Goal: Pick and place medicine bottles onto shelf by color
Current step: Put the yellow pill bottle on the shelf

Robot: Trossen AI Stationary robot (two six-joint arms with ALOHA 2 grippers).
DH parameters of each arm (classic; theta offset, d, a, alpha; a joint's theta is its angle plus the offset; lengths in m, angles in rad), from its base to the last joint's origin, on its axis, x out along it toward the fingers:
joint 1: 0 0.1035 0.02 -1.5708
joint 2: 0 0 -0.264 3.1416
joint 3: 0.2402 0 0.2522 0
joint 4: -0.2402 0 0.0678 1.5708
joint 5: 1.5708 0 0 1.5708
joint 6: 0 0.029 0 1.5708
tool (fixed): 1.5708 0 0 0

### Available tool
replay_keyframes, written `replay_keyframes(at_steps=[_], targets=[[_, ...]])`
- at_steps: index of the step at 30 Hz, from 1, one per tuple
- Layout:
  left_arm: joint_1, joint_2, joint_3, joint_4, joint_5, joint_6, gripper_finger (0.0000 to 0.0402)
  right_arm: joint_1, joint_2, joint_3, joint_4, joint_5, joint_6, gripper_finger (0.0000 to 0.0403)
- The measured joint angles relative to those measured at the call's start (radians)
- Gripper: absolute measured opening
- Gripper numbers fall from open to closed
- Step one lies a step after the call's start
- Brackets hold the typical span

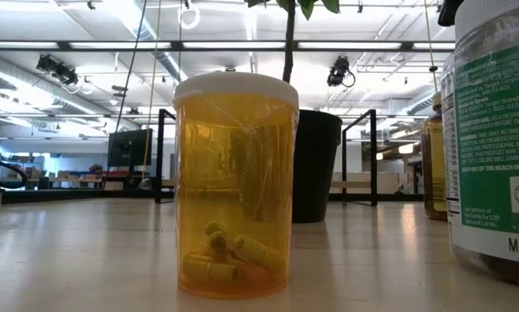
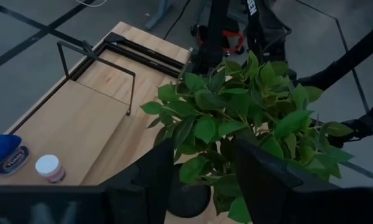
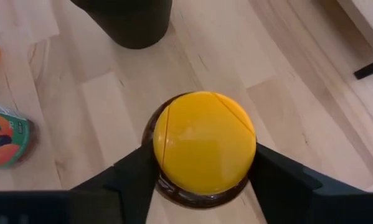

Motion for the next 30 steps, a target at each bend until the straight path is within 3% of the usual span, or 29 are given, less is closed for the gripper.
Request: replay_keyframes(at_steps=[3,11,22,30], targets=[[0.0,0.0,0.0,-0.008,0.0,0.0,0.0172,0.0,0.0,0.009,0.001,0.005,-0.019,0.0214],[0.0,0.0,0.0,-0.015,0.0,0.0,0.0172,0.0,-0.001,0.027,-0.035,0.009,0.022,0.0213],[0.0,0.0,0.0,-0.016,0.0,0.001,0.0172,-0.01,-0.008,0.384,-0.495,0.104,0.022,0.0214],[0.003,0.0,0.0,-0.04,-0.002,0.027,0.0172,-0.131,-0.017,0.571,-0.636,0.148,0.012,0.0214]])
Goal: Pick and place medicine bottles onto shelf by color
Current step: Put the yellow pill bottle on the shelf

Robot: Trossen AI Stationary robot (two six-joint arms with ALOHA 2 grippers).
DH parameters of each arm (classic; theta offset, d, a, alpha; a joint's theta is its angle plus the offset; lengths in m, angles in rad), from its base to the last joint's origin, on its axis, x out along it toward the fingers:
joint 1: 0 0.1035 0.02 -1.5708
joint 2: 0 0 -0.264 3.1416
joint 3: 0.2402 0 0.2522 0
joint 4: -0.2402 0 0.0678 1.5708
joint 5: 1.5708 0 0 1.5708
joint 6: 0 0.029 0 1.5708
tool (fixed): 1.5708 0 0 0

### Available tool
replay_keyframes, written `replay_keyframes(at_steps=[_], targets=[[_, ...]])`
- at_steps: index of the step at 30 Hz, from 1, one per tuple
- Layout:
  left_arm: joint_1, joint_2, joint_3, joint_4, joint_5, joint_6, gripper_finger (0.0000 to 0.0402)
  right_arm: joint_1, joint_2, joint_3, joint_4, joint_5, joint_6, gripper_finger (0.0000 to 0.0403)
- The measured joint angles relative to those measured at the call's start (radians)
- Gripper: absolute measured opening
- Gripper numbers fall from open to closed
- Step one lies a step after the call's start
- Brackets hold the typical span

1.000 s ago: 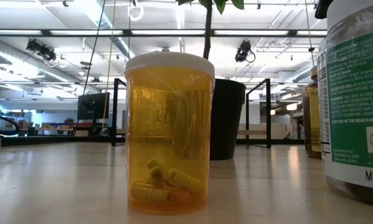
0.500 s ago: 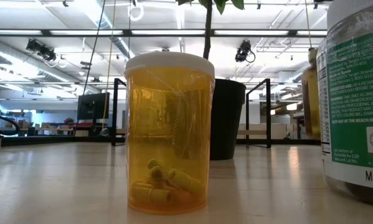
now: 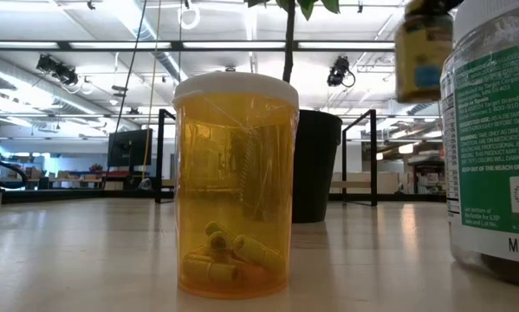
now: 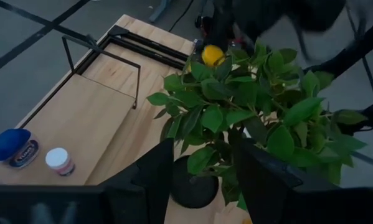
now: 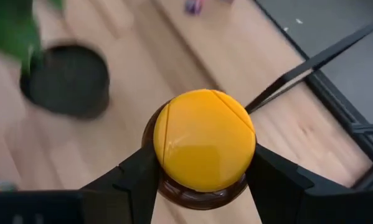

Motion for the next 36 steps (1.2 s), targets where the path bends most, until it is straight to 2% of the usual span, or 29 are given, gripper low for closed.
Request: replay_keyframes(at_steps=[5,9,11,14,18,21,23,27,29,33,36], targets=[[0.012,0.0,0.0,-0.004,0.0,-0.026,0.0172,-0.149,-0.03,0.115,0.022,0.037,-0.101,0.0214],[0.029,0.0,0.0,-0.003,0.0,-0.035,0.0172,-0.315,-0.032,0.172,0.094,0.011,-0.298,0.0215],[0.039,0.0,0.0,-0.003,0.001,-0.045,0.0172,-0.409,-0.032,0.178,0.191,-0.046,-0.435,0.0215],[0.054,0.0,0.0,-0.002,0.0,-0.049,0.0172,-0.564,-0.022,0.174,0.356,-0.183,-0.603,0.0215],[0.081,0.0,0.0,0.014,-0.001,-0.008,0.0172,-0.761,0.02,0.173,0.491,-0.342,-0.742,0.0215],[0.123,0.0,0.0,0.069,-0.01,0.067,0.0172,-0.879,0.082,0.173,0.525,-0.465,-0.818,0.0215],[0.176,0.0,0.0,0.111,-0.021,0.145,0.0172,-0.931,0.138,0.172,0.527,-0.53,-0.883,0.0215],[0.329,0.0,0.0,0.152,-0.009,0.275,0.0172,-1.003,0.248,0.171,0.548,-0.596,-0.954,0.0216],[0.421,0.0,0.0,0.147,0.046,0.33,0.0172,-1.037,0.291,0.171,0.594,-0.629,-0.961,0.0216],[0.594,-0.005,0.0,0.155,0.219,0.412,0.0172,-1.083,0.352,0.171,0.693,-0.652,-0.964,0.0216],[0.69,-0.004,0.0,0.154,0.297,0.463,0.0172,-1.103,0.391,0.171,0.728,-0.659,-0.979,0.0216]])
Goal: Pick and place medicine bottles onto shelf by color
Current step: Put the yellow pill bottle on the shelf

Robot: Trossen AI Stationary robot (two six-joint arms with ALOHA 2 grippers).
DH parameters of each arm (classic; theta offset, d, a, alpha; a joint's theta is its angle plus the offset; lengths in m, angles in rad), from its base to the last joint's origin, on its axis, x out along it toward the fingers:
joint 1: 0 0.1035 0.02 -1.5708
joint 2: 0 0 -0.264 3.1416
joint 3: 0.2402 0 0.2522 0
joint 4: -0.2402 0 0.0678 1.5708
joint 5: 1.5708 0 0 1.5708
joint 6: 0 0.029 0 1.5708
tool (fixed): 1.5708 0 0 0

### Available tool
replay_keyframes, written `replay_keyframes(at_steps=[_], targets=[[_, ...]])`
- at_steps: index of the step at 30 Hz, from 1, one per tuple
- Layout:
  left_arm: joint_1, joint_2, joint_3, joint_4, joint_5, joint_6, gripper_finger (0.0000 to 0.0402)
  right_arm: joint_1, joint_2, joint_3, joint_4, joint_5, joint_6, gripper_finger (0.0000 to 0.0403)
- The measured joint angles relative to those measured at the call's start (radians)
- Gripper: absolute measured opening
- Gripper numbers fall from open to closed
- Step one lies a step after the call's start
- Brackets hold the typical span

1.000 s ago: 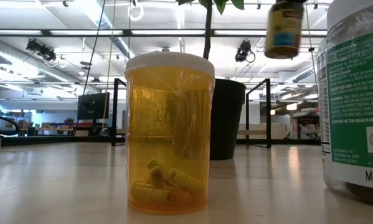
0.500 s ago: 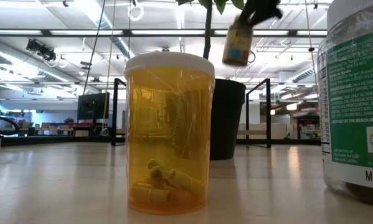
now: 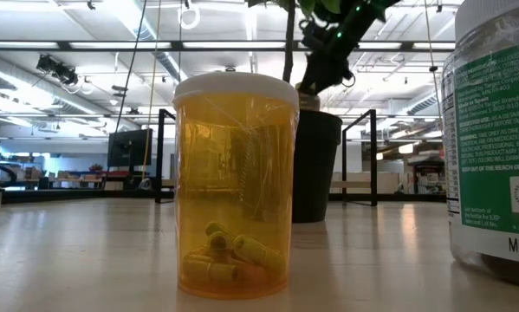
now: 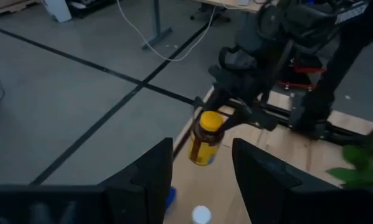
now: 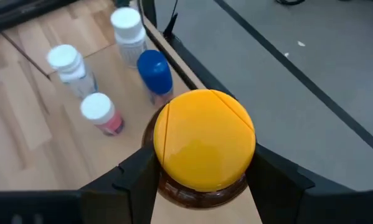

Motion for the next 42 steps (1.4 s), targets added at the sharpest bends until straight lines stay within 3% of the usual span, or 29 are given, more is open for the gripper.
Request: replay_keyframes(at_steps=[5,12,27,42], targets=[[0.107,0.019,-0.016,0.009,0.086,0.062,0.0172,-0.016,0.077,0.0,0.009,-0.029,-0.046,0.0216],[0.181,0.025,-0.13,0.078,0.161,0.064,0.0172,-0.023,0.162,0.0,0.082,-0.036,-0.053,0.0216],[0.182,0.024,-0.193,0.165,0.162,0.033,0.0172,-0.061,0.222,0.0,0.122,-0.035,-0.035,0.0217],[0.182,0.024,-0.193,0.165,0.162,-0.005,0.0172,-0.059,0.222,0.001,0.129,-0.021,-0.011,0.0256]])
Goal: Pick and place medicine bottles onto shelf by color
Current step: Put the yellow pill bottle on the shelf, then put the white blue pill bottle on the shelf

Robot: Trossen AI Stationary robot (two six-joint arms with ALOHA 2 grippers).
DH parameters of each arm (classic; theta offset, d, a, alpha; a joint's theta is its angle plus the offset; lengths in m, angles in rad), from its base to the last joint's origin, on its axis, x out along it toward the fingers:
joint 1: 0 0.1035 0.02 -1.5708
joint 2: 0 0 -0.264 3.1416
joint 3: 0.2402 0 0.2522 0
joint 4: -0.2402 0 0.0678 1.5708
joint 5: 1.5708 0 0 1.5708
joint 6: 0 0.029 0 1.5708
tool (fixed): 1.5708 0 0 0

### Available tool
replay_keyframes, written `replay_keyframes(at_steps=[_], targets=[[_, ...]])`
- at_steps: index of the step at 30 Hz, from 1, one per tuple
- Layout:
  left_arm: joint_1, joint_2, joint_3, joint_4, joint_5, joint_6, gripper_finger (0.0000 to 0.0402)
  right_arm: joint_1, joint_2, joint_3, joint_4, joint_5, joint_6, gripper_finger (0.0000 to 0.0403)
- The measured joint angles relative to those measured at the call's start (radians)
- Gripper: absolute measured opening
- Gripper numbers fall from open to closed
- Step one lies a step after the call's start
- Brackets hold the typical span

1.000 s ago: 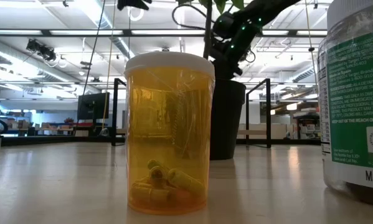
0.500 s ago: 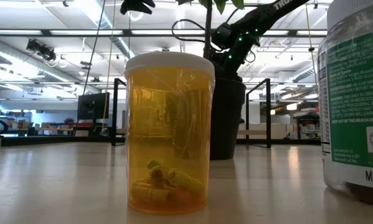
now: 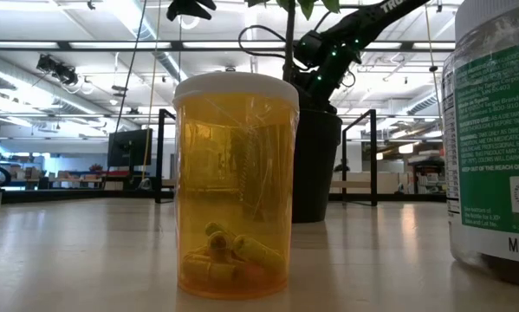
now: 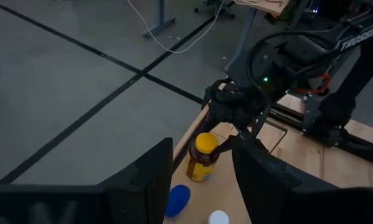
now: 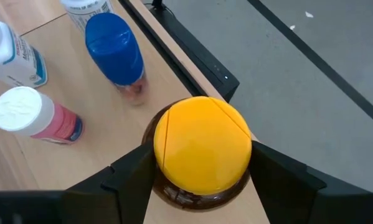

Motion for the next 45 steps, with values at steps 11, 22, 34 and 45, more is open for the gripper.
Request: replay_keyframes(at_steps=[11,22,34,45], targets=[[-0.015,-0.004,0.0,-0.003,0.0,-0.027,0.0172,0.0,-0.009,0.205,-0.233,0.004,0.007,0.0257],[-0.046,-0.007,0.0,-0.012,0.0,-0.085,0.0172,0.008,-0.019,0.459,-0.749,-0.09,0.022,0.0258],[-0.118,-0.008,0.0,-0.057,0.0,-0.151,0.0172,0.013,-0.206,0.444,-0.81,-0.072,0.042,0.0258],[-0.185,-0.008,0.0,-0.057,-0.004,-0.208,0.0172,0.013,-0.334,0.443,-0.904,-0.041,0.071,0.0258]])
